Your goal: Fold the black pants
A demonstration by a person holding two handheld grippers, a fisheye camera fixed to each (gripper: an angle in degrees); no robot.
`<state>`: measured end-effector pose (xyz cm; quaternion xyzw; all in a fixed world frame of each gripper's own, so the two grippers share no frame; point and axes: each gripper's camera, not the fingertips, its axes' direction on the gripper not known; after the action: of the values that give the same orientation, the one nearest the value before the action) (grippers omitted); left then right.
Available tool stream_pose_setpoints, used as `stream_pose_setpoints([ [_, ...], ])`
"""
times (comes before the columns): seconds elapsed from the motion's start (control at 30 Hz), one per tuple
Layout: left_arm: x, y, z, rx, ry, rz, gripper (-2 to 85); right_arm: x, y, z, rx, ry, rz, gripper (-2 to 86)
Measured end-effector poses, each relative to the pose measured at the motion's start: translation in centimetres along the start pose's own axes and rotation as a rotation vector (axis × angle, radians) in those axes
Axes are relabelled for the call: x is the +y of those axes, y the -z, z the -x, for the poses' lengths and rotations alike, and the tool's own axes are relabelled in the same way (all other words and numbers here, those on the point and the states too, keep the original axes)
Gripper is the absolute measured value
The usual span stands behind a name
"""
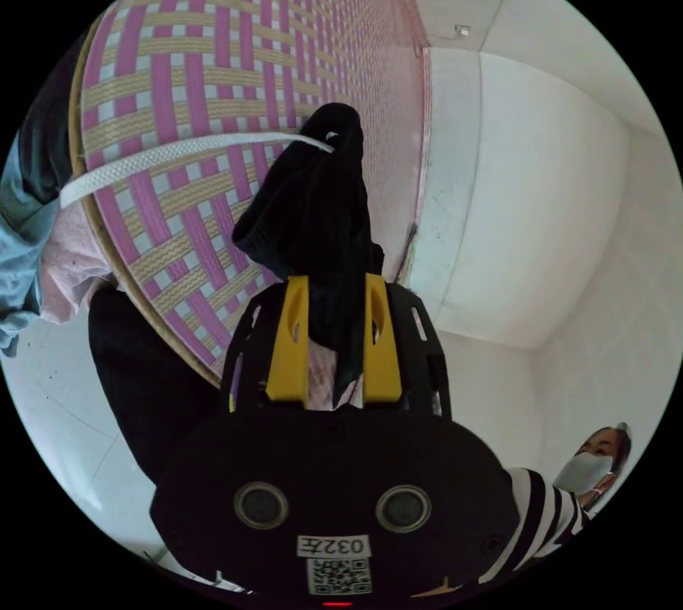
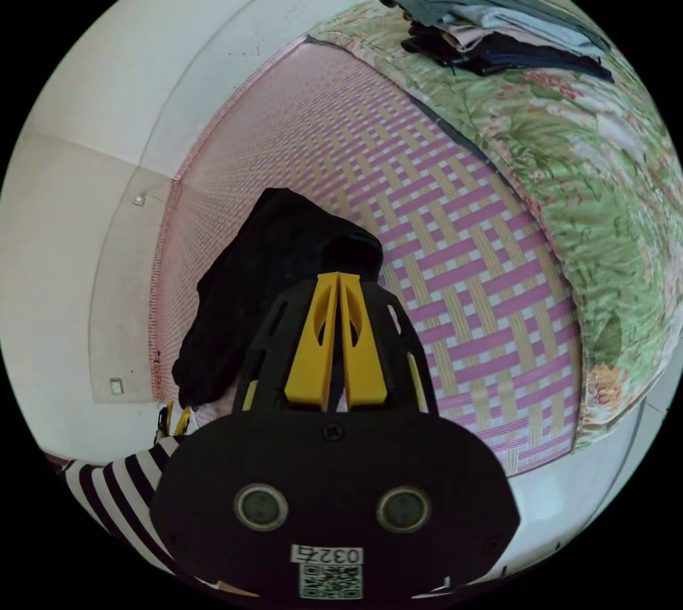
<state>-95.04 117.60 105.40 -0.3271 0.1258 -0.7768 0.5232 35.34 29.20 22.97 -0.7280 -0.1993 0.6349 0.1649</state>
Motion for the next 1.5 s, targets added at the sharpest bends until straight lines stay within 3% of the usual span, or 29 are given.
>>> stream_pose_setpoints([
  [0.13, 0.0, -0.8, 1.6, 0.056, 0.047, -0.018, 3.6, 1.8, -0.7, -2.3, -0.006, -0.022, 0.063, -1.0],
  [0.3, -0.1, -1.2, 2.5, 0.083, 0.036, -0.009, 5.0, 3.5, -2.0, -4.0, -0.031, -0.034, 0.146, -0.9],
  [0.47, -0.9, -2.5, 4.5, 0.011, 0.067, 0.035, 9.4, 5.3, -2.8, -5.6, -0.038, -0.078, 0.162, 0.0],
  [0.6, -0.7, -3.5, 6.2, -0.067, 0.105, 0.063, 3.2, 5.9, -3.6, -6.4, -0.086, -0.099, 0.179, 1.3],
  [0.9, -0.7, -1.9, 6.7, 0.207, 0.005, 0.012, -1.5, 7.2, -3.1, -5.3, -0.084, -0.016, 0.199, -1.0],
  [1.1, -2.2, -0.3, 4.0, 0.418, -0.179, 0.028, -1.4, 7.6, 2.6, -2.8, -0.071, 0.087, 0.011, -1.0],
  [1.17, -2.3, 1.8, 2.9, 0.54, -0.303, -0.034, -1.4, 8.6, 6.7, -0.9, -0.045, 0.164, -0.135, -1.0],
  [1.3, -3.4, 5.5, 3.0, 0.614, -0.428, -0.129, -1.3, 11.2, 12.5, 1.5, 0.012, 0.317, -0.328, -1.0],
  [1.5, -4.6, 6.4, 9.5, 0.509, -0.26, -0.2, -1.3, 12.0, 8.3, 0.6, 0.032, 0.332, -0.045, -0.8],
])
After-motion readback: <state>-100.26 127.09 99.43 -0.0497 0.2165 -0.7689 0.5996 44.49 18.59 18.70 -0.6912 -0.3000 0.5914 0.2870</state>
